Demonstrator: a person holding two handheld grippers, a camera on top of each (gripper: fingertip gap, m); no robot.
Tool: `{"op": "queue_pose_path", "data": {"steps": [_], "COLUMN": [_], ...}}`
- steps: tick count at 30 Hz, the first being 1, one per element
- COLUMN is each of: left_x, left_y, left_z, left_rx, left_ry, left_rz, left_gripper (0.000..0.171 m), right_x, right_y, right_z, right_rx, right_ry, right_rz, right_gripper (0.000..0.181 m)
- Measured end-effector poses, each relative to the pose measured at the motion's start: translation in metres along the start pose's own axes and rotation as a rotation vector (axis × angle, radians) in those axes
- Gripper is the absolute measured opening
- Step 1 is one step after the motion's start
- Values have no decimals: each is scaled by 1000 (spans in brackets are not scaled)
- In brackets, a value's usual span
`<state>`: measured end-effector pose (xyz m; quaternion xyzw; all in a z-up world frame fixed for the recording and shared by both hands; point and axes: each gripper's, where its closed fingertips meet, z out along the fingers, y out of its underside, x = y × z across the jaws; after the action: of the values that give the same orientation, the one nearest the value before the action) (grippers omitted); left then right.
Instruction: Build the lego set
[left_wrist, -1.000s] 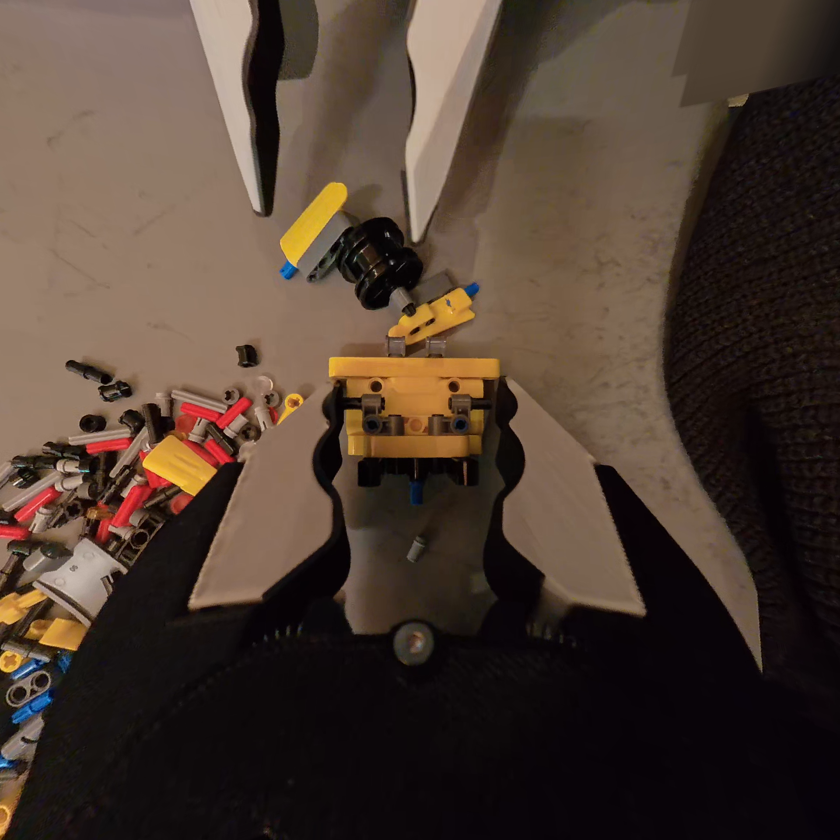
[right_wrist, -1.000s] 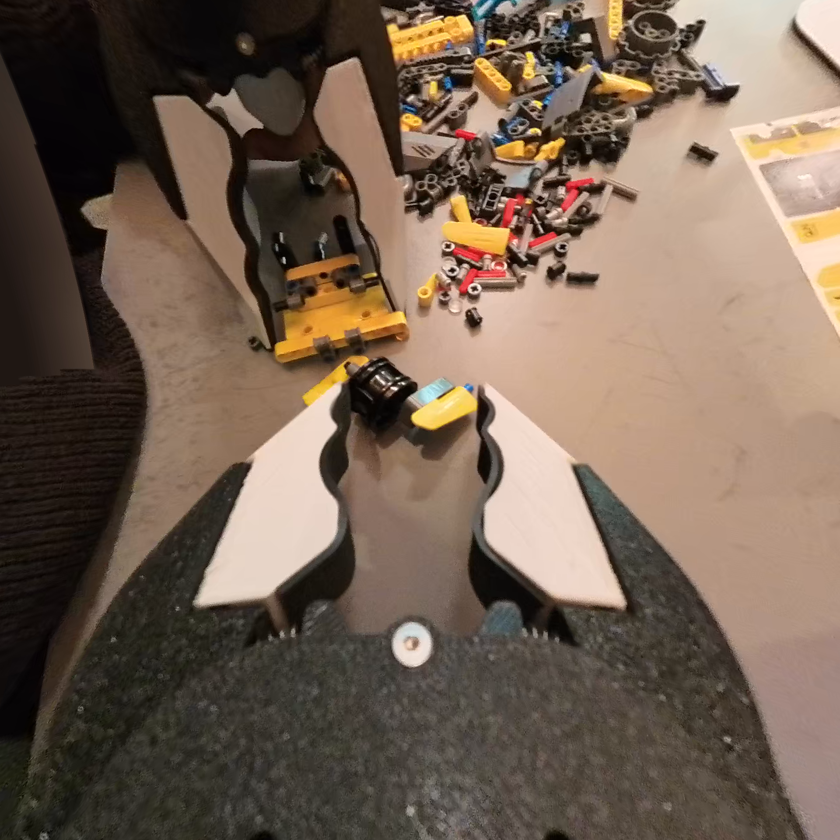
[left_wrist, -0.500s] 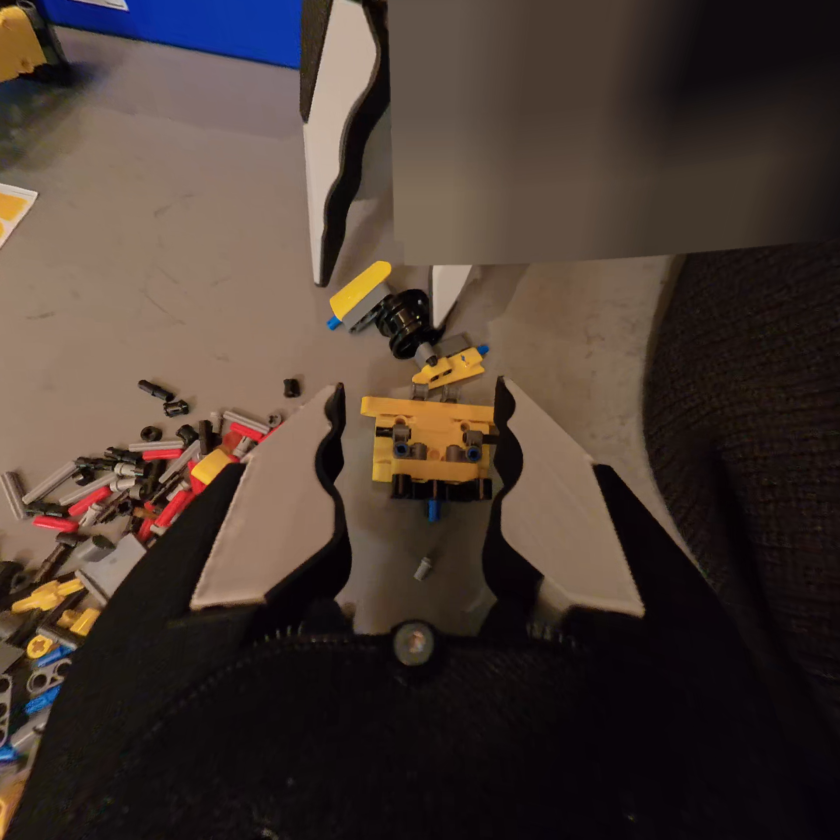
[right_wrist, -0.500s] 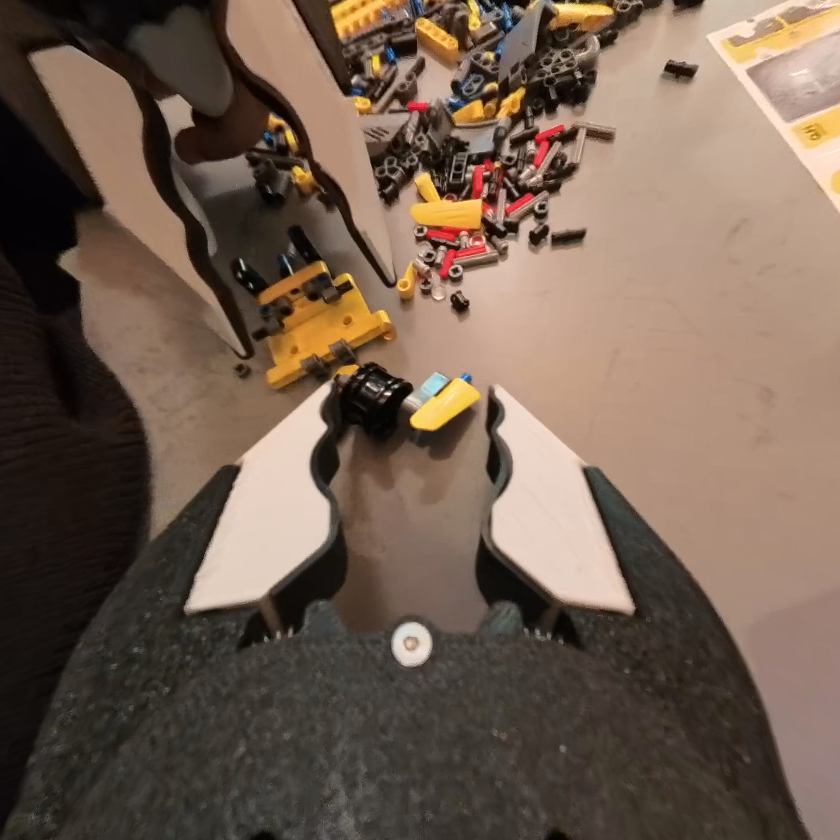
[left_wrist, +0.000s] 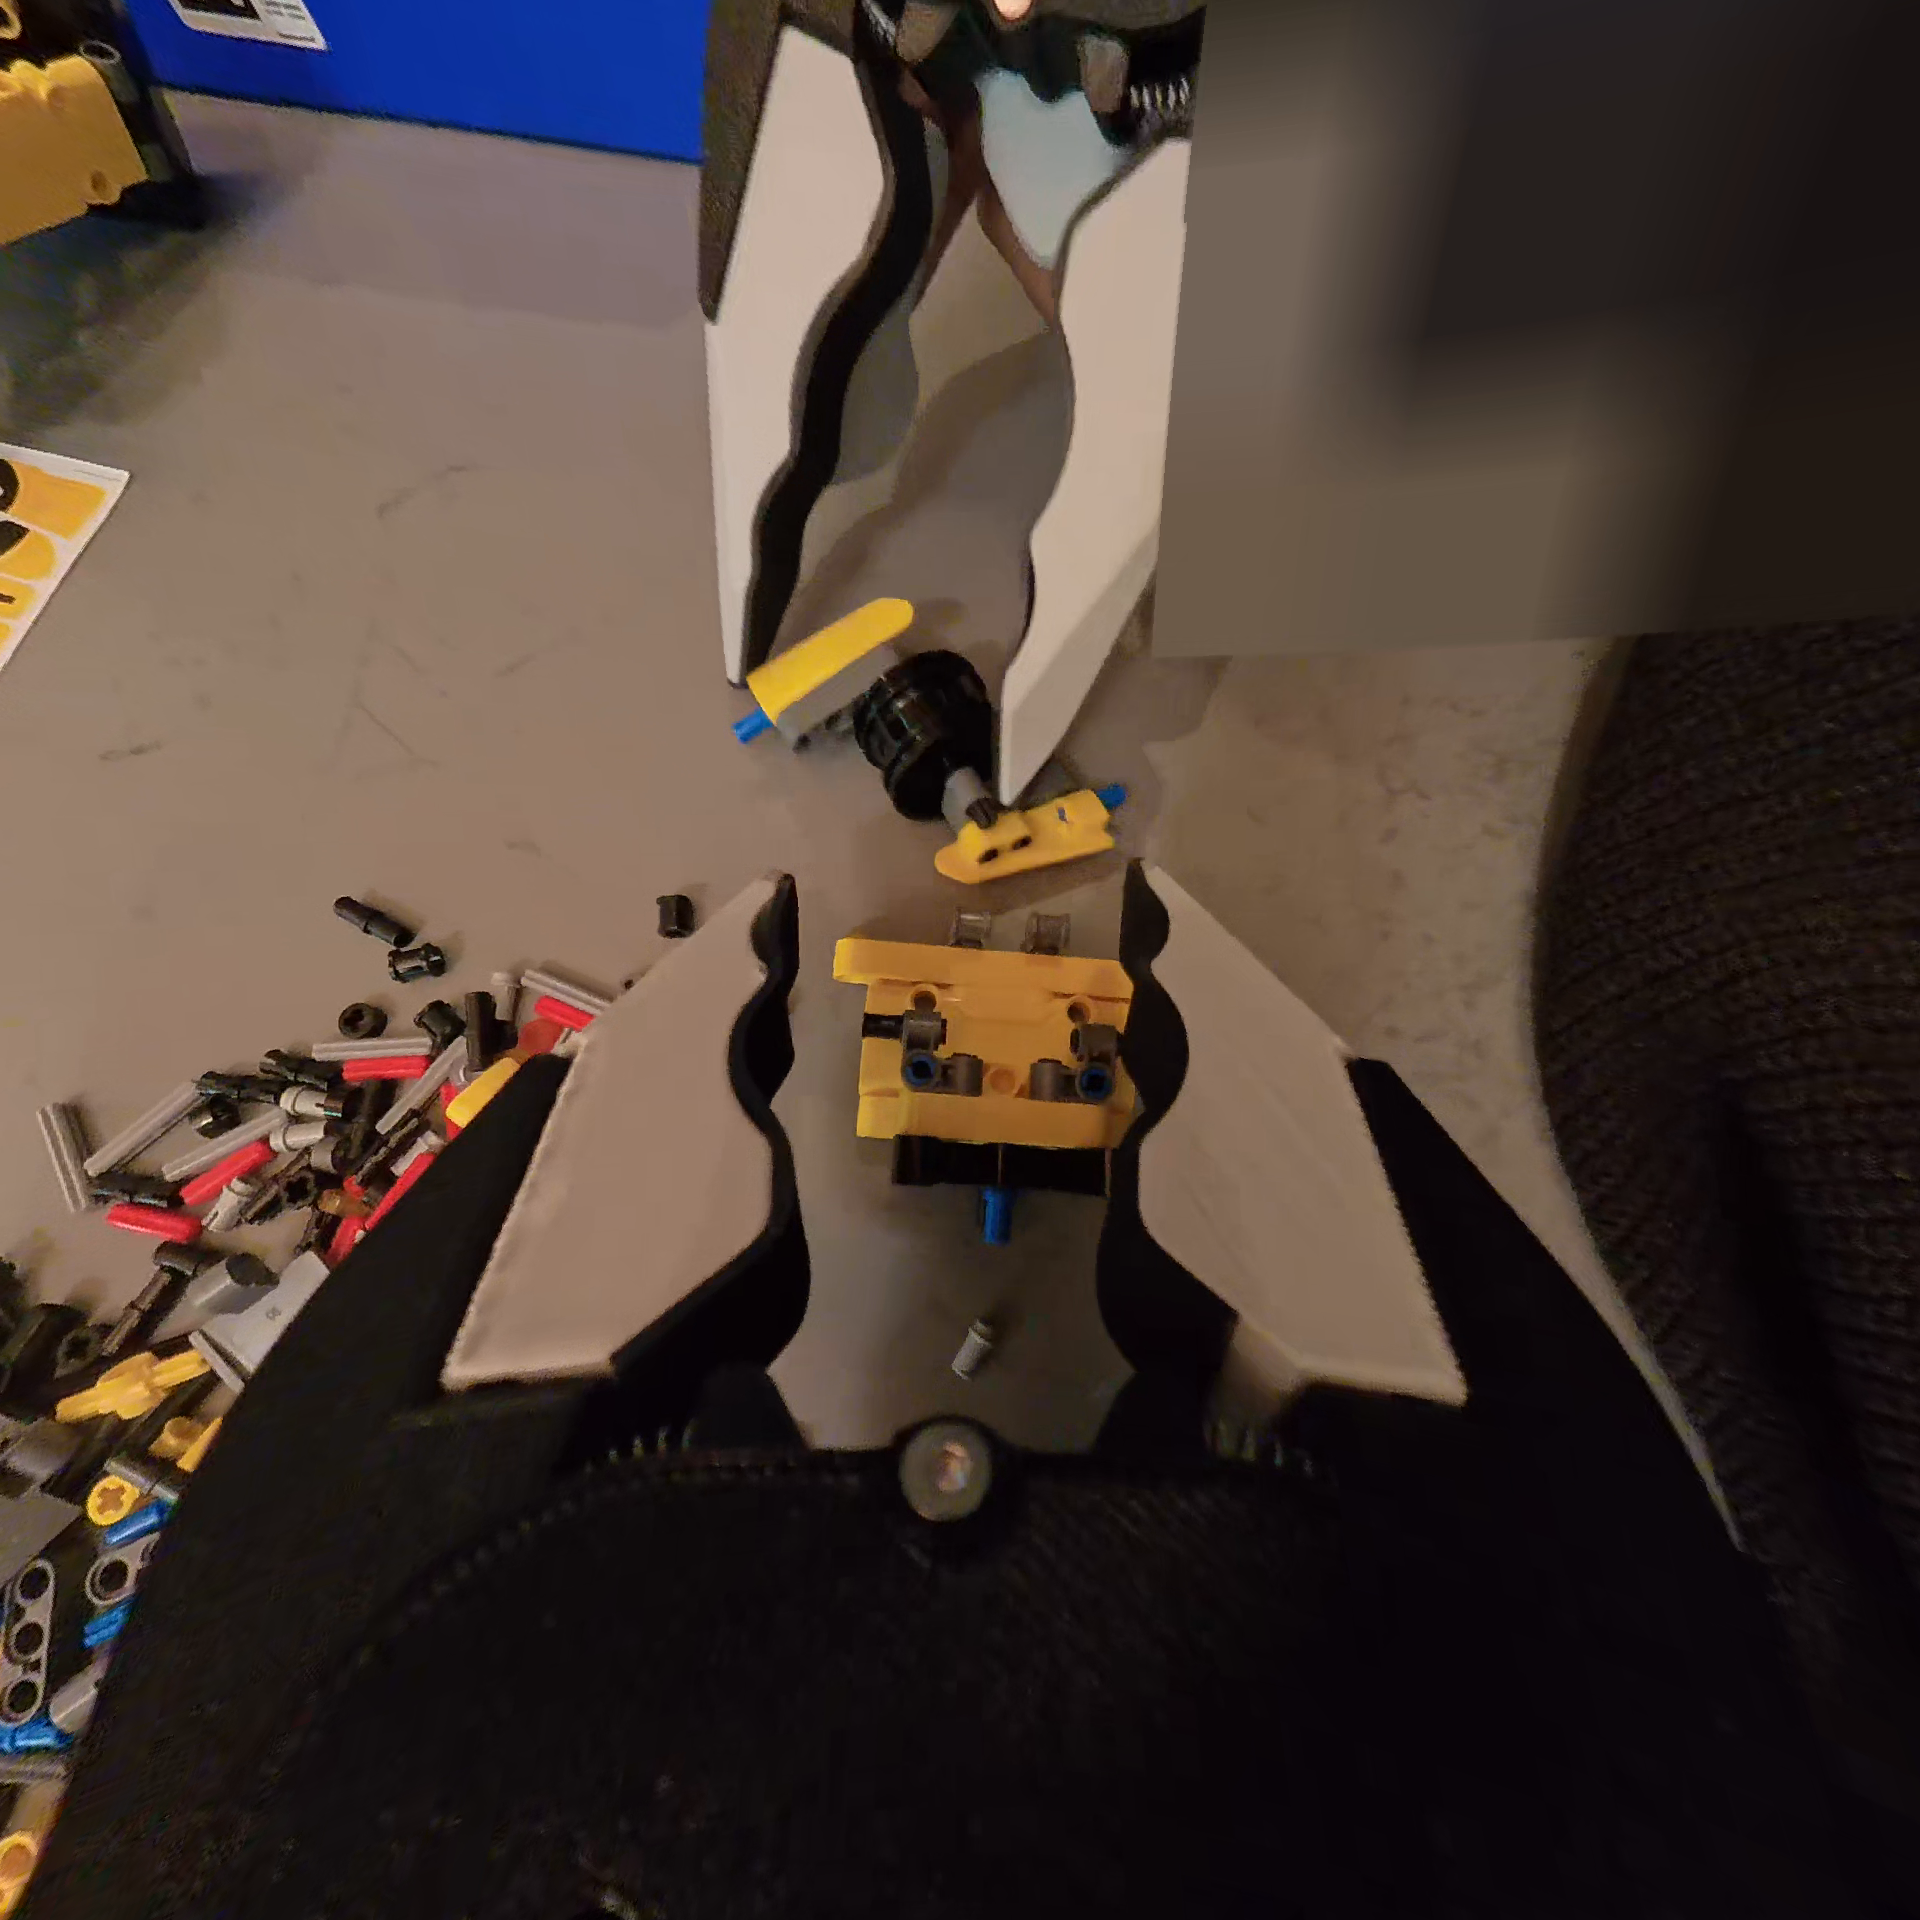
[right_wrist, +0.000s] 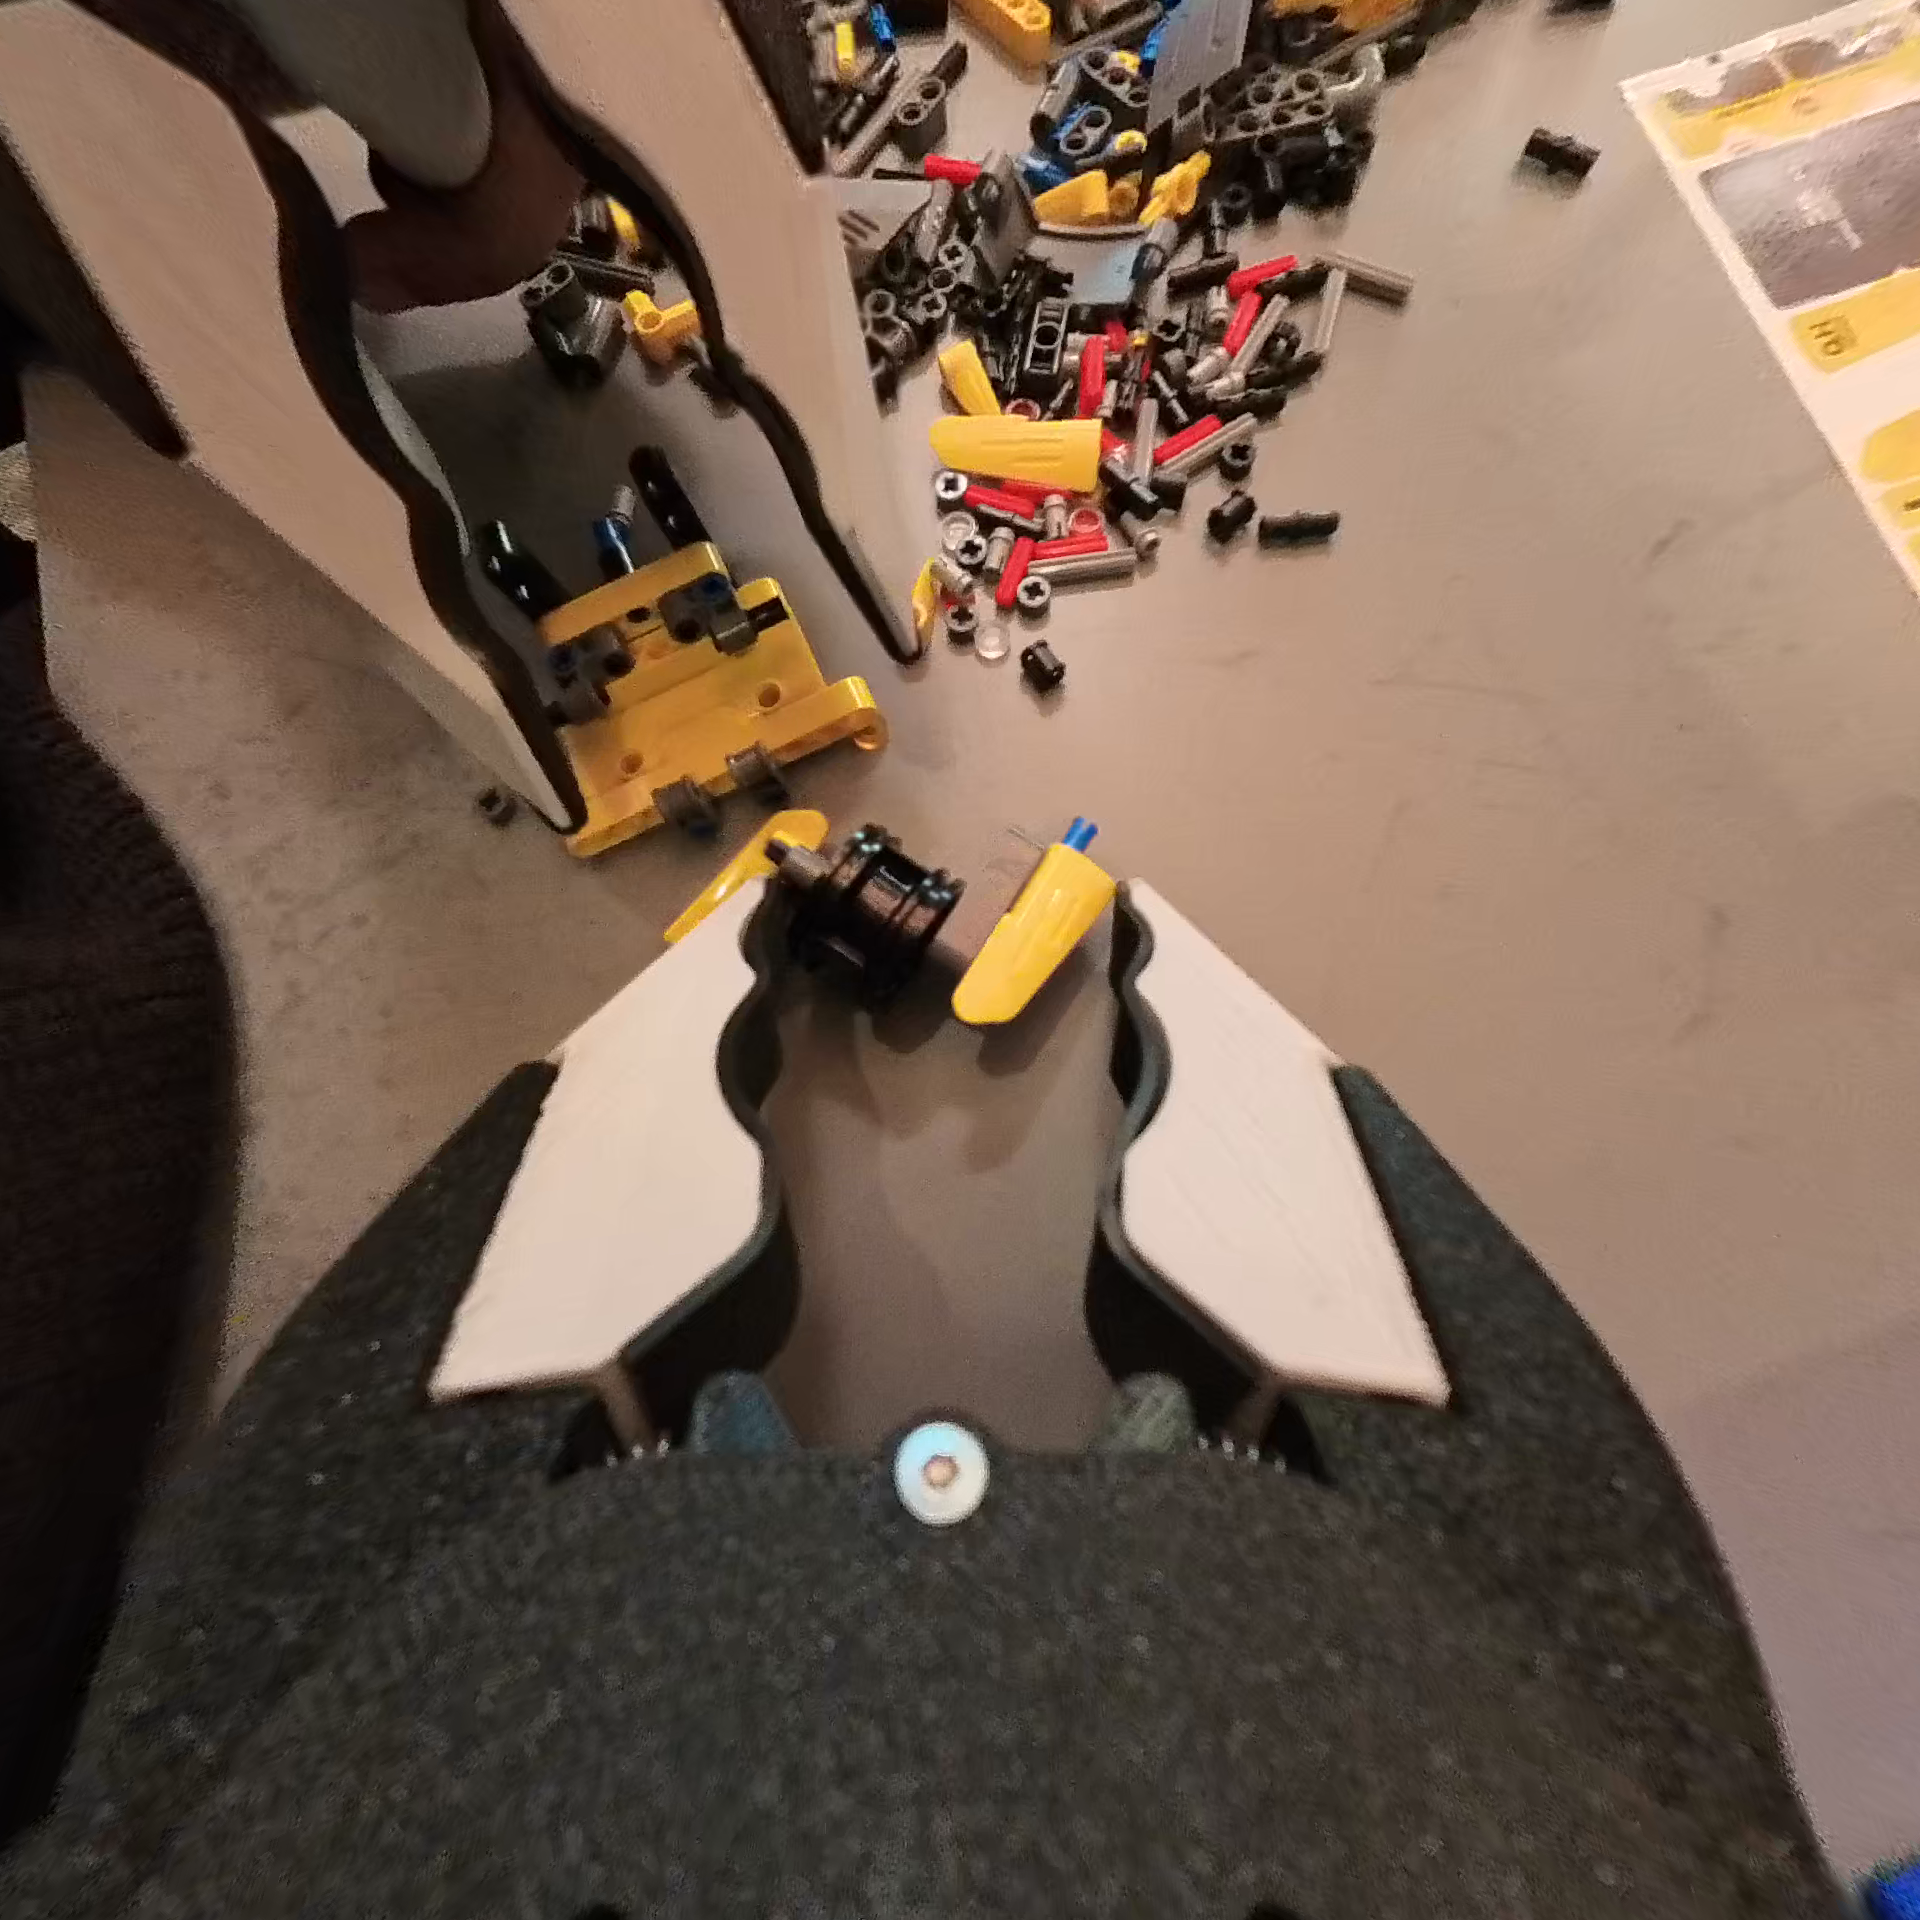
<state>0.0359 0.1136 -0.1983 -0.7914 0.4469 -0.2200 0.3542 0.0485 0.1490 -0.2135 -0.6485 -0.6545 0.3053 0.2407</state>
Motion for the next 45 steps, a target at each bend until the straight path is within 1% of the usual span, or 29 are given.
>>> {"op": "queue_pose_path", "data": {"steps": [2,4,7,9,12,16,19,21,23,26,27,30,31,33,36,39,42,45], "left_x": [2,4,6,5,2,-8,-2,2,0,-4,-5,-8,-9,-9,-9,-7,-3,6], "left_y": [1,0,-5,-10,-18,-26,-35,-42,-45,-44,-42,-39,-38,-34,-27,-20,-16,-17], "left_z": [1,3,4,5,5,-2,-7,-11,-14,-14,-13,-11,-10,-7,0,10,17,21], "left_rx": [-15,-18,-9,0,29,112,186,238,268,261,248,212,197,154,52,-51,-101,-93], "left_ry": [-6,-6,-11,-23,-23,-29,68,127,132,93,65,-10,-41,-118,-257,-361,-396,-380], "left_rz": [20,29,8,-33,-131,-251,-325,-357,-367,-339,-321,-232,-180,-40,201,416,546,631], "left_gripper": [60,60,57,54,54,52,39,29,25,12,7,5,5,5,5,6,6,6], "right_x": [4,2,0,2,7,16,18,17,15,13,13,16,17,17,17,16,12,5], "right_y": [1,-1,-7,-13,-28,-47,-55,-56,-54,-52,-51,-44,-41,-34,-19,-7,4,13], "right_z": [-1,-1,-4,-8,-20,-41,-50,-50,-48,-43,-42,-37,-35,-31,-23,-17,-15,-17], "right_rx": [3,17,60,92,178,306,360,362,345,325,319,277,256,216,128,60,-4,-56], "right_ry": [6,-20,-41,-24,17,102,146,157,164,161,159,152,145,112,71,48,18,-34], "right_rz": [-4,3,9,-2,-22,-56,-81,-93,-105,-113,-110,-87,-75,-34,2,9,2,3], "right_gripper": [62,62,62,62,62,62,61,61,62,62,62,60,59,58,57,57,56,56]}}
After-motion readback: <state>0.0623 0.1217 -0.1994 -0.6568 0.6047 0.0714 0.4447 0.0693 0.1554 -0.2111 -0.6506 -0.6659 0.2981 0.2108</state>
